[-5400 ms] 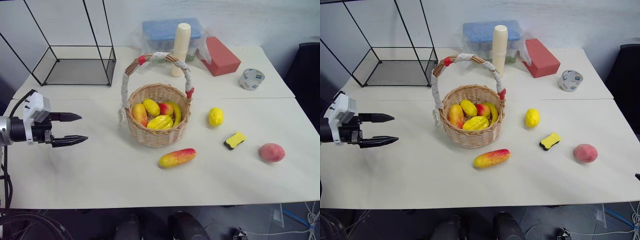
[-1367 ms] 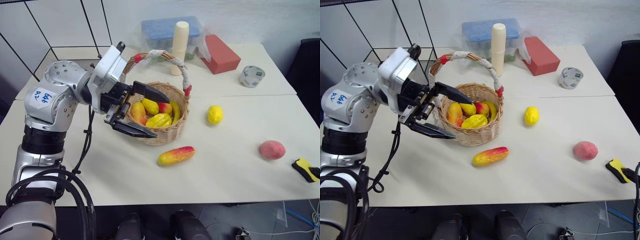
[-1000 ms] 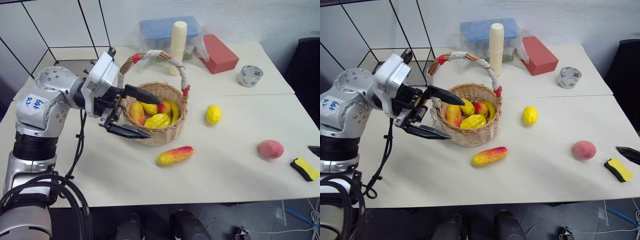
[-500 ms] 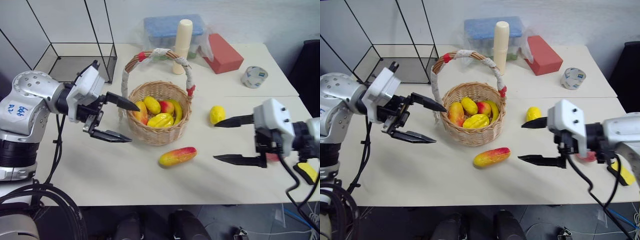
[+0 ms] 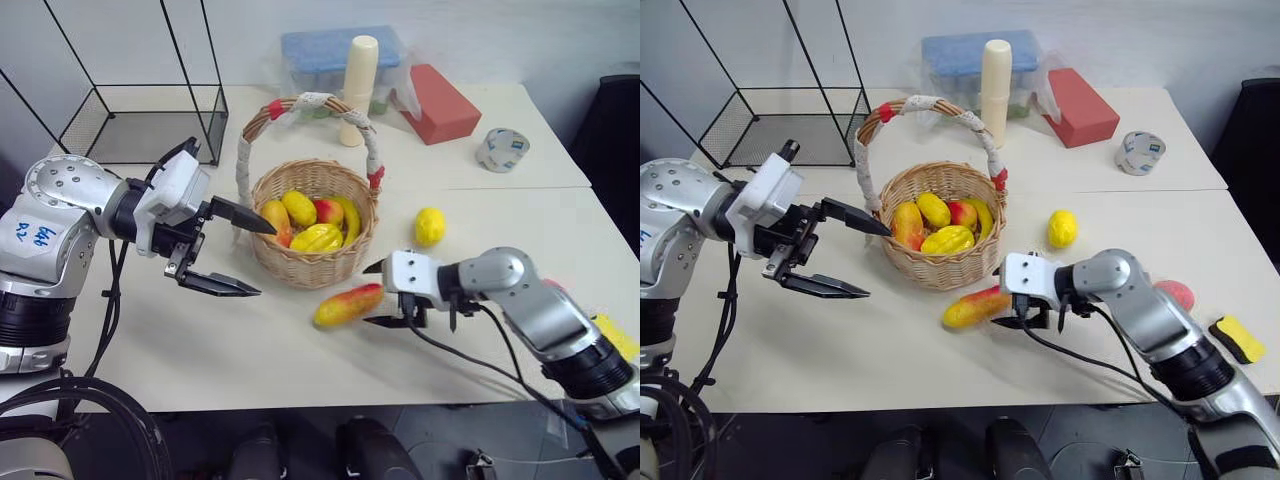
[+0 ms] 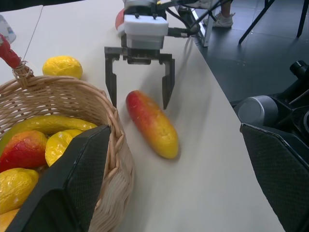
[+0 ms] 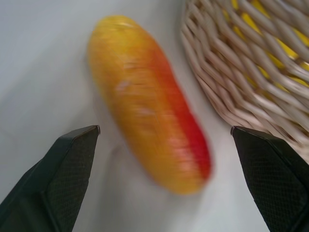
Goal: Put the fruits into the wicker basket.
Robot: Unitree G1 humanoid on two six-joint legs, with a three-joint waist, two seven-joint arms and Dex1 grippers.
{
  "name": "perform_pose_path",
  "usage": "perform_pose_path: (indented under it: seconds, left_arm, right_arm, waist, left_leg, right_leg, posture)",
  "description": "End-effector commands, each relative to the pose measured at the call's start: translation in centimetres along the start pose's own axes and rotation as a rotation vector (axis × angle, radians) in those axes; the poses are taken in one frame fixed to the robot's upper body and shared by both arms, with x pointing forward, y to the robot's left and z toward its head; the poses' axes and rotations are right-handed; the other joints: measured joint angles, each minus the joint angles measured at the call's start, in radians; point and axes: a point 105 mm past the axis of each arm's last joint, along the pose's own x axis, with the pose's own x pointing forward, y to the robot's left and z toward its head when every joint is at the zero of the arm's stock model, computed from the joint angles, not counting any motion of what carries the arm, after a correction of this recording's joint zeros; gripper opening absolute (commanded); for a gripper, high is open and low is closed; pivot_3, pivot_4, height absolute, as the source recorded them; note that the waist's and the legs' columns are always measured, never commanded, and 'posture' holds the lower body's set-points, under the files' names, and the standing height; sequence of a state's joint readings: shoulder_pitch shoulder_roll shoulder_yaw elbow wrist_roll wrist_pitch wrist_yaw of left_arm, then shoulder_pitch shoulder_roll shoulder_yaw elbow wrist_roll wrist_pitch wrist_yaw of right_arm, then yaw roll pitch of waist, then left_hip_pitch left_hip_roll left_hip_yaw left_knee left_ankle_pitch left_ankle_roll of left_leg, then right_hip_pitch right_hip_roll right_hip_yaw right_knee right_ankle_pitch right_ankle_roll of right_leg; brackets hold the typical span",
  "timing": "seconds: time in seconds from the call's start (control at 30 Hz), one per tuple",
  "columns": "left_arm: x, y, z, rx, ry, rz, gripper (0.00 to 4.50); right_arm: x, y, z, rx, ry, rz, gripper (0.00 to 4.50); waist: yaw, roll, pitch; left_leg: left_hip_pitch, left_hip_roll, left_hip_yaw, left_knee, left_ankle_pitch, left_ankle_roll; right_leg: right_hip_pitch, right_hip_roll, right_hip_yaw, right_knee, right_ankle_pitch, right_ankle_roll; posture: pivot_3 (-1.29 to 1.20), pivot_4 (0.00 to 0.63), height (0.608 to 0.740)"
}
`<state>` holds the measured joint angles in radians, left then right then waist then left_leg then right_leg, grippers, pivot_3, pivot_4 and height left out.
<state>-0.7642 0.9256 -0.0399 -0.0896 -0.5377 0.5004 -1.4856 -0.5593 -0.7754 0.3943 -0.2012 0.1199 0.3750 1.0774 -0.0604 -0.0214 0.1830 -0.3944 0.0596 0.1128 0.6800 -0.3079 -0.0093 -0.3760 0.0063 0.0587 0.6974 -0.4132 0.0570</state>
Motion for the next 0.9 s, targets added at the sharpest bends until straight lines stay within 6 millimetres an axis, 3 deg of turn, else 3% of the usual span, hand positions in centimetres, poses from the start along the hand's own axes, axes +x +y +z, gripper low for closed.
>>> perform_pose_path:
  seconds: [0.03,0.23,0.3,0.47,0.57,0.7,0.9]
  left_arm:
    - [-0.7,0.1,1.0,0.05,0.008,0.035,4.5]
    - [-0.8,0.6,1.2,0.05,-0.002,0.056,4.5]
    - [-0.8,0.8,1.3,0.051,-0.006,0.064,4.5]
    - [-1.0,1.1,1.4,0.049,-0.016,0.078,4.5]
    - [-1.5,1.7,2.0,0.02,-0.075,0.123,4.5]
    - [-2.0,2.3,2.5,-0.001,-0.125,0.173,4.5]
    - [-2.4,2.4,3.1,0.01,-0.129,0.191,4.5]
  right_arm:
    - [0.3,0.3,0.1,-0.027,-0.008,0.007,3.92]
    - [0.2,1.4,0.7,-0.016,-0.065,0.029,1.91]
    - [-0.7,2.0,1.2,0.003,-0.099,0.038,1.45]
    - [-4.1,3.1,4.5,0.094,-0.303,0.059,1.37]
    - [-6.6,1.5,7.3,0.177,-0.412,-0.001,1.37]
    - [-6.9,-2.8,9.3,0.223,-0.421,-0.178,1.37]
    - [-4.9,-8.9,9.4,0.108,-0.248,-0.418,1.37]
  waist:
    - [0.002,0.0,0.0]
    - [0.003,0.0,0.0]
    - [0.003,0.0,0.0]
    - [0.005,0.0,0.0]
    - [0.002,0.0,0.0]
    - [-0.006,0.0,0.0]
    - [-0.017,0.0,0.0]
  left_leg:
    - [0.0,0.0,0.0,0.0,0.0,0.0]
    - [0.0,0.0,-0.001,0.001,0.0,0.0]
    - [0.0,0.0,-0.001,0.001,0.0,0.0]
    - [-0.001,0.0,-0.002,0.001,0.0,0.0]
    - [-0.001,0.0,-0.002,0.002,0.0,0.0]
    - [0.001,0.0,-0.003,0.002,0.0,0.0]
    - [0.0,0.0,-0.003,0.001,0.0,-0.001]
  right_leg:
    - [0.0,0.0,0.0,0.0,0.0,0.0]
    - [0.001,0.0,-0.001,0.0,0.0,0.0]
    - [0.001,0.0,-0.001,0.0,0.0,0.0]
    - [0.001,0.0,-0.002,0.0,0.0,0.0]
    - [0.001,0.0,-0.002,0.0,0.0,0.0]
    - [0.001,0.0,-0.002,0.002,0.0,0.0]
    - [0.0,0.0,-0.002,0.002,0.0,0.0]
  posture:
    - [0.0,0.15,0.74]
    - [0.0,0.15,0.74]
    - [0.0,0.15,0.74]
    - [0.0,0.15,0.74]
    - [0.0,0.15,0.74]
    - [0.0,0.15,0.74]
    - [0.0,0.15,0.74]
